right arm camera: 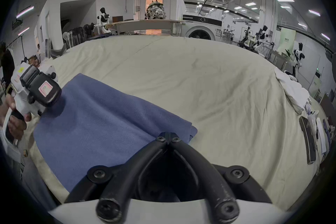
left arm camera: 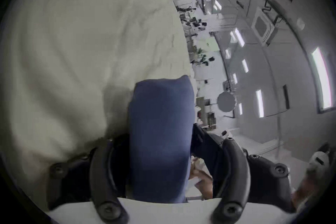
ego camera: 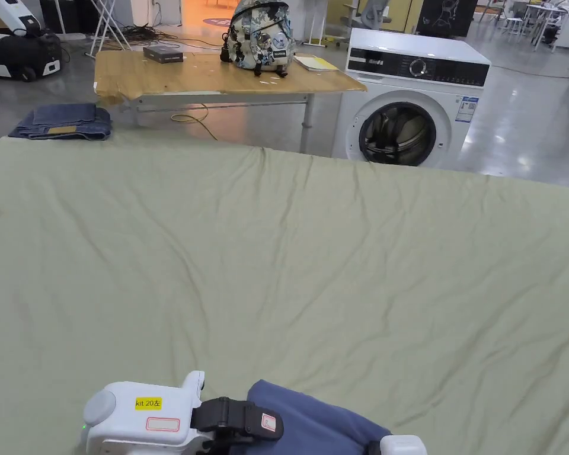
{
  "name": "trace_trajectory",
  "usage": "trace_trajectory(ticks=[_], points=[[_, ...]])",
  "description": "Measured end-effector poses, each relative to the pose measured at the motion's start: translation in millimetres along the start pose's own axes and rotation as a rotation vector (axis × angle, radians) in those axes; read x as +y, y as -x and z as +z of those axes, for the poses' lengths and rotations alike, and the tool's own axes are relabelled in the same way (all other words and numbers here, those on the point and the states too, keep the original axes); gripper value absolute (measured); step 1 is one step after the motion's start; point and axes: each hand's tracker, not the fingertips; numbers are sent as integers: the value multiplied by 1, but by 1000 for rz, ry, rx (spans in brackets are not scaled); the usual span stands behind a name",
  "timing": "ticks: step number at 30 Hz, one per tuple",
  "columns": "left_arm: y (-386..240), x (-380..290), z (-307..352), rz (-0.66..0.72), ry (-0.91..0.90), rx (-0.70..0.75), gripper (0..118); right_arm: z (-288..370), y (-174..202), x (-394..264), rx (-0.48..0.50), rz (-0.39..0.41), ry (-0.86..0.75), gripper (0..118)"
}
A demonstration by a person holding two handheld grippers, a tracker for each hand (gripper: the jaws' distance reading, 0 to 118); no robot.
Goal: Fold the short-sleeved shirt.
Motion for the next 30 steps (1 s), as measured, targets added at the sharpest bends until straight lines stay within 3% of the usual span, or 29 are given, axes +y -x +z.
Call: trace_trajectory(ticks=[4,7,15,20,30], points=[[1,-1,-5,-58,-18,97,27,0,-1,0,3,-1,1,0],[-1,-11,-4,-24,-34,54,17,0,-2,0,8,-2,-4,0],[-25,-18,0,-49,-56,23,15,4,1,0,-2,27,-22,0],[-38,-8,15,-76,-49,33,15,15,-5,16,7,3,-72,0],[-77,28,141,-156,-111,194,15,25,-32,85,-48,-11,-245,0]])
